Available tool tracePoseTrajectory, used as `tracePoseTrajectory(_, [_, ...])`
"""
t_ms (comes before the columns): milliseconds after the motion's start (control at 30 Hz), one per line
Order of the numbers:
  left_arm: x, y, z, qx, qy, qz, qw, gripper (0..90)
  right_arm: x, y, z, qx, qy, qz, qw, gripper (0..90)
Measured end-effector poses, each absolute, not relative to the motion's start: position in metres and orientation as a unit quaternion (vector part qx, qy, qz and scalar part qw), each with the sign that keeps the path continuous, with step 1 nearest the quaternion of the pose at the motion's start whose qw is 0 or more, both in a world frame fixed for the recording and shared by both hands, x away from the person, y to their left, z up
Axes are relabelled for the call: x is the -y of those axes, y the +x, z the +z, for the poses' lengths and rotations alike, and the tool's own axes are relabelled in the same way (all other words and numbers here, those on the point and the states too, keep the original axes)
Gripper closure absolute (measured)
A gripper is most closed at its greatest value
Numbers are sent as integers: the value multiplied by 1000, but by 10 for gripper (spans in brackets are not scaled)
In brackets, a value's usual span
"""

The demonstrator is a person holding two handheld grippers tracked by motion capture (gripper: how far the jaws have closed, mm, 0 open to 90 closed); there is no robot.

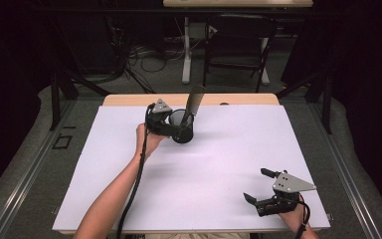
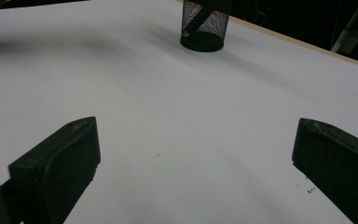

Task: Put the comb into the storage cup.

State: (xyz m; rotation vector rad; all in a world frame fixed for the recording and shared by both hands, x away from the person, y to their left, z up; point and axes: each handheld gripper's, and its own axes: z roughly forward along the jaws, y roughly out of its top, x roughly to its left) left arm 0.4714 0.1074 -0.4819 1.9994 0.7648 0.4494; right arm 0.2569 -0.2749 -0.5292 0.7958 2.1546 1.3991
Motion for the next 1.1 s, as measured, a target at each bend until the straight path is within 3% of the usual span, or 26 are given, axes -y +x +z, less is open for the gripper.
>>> tracePoseTrajectory(900, [-137, 437, -472, -320, 834, 180, 412, 4, 274, 257, -529, -782, 287, 507, 221, 5])
tracePoseTrajectory(1100, [-147, 427, -470, -323, 836, 184, 404, 3, 275, 258, -530, -783, 288, 506, 220, 5])
